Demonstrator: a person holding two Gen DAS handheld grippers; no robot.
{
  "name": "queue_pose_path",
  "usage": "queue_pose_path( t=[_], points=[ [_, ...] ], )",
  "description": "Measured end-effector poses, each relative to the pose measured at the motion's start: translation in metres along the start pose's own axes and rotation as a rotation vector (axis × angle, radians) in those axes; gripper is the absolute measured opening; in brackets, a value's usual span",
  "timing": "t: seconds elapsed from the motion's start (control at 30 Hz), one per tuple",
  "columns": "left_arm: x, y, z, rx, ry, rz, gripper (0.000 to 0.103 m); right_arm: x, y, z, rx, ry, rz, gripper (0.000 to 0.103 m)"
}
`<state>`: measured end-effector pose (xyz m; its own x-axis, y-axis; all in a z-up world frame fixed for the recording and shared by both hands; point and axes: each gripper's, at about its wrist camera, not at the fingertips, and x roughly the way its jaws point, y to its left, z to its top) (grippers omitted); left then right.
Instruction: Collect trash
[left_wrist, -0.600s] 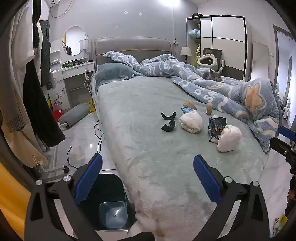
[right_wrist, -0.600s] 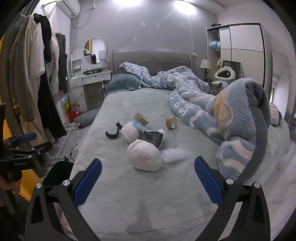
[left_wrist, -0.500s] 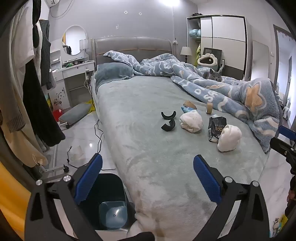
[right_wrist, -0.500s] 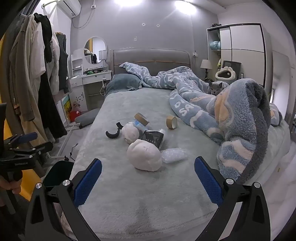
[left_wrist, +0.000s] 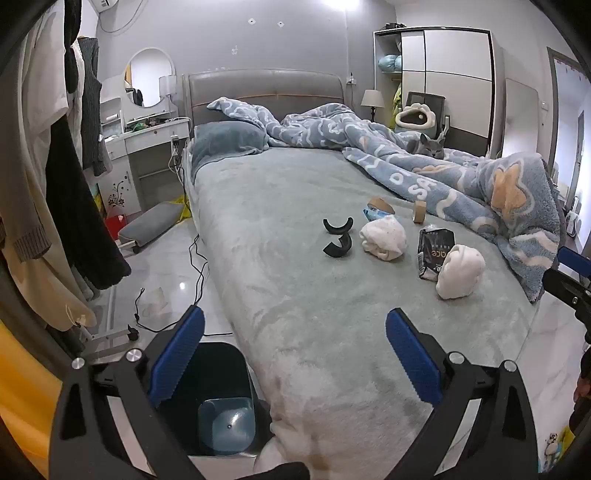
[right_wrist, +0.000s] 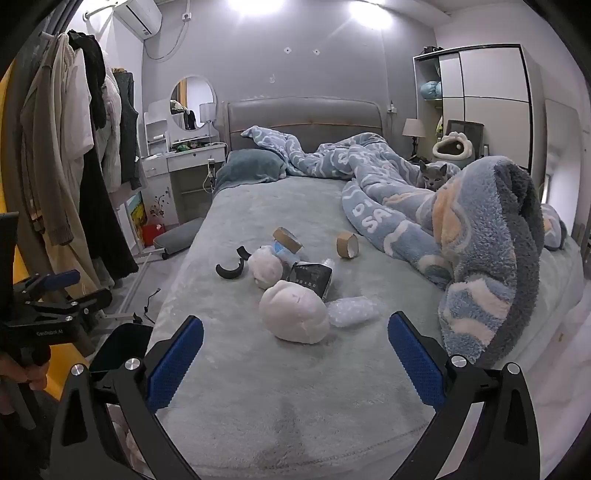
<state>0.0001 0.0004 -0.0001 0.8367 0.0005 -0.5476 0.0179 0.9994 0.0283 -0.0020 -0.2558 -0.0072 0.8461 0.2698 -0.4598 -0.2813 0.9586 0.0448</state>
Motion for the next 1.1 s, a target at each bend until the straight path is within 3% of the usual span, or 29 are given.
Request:
queue_pose_path(
  t=[1.1],
  points=[
    [0.0036, -0.0015, -0.0059, -0.002, 0.01, -0.001, 0.1, 0.0001, 0.0007, 0.0005, 0.003, 0.002, 0.016, 0.101]
  ],
)
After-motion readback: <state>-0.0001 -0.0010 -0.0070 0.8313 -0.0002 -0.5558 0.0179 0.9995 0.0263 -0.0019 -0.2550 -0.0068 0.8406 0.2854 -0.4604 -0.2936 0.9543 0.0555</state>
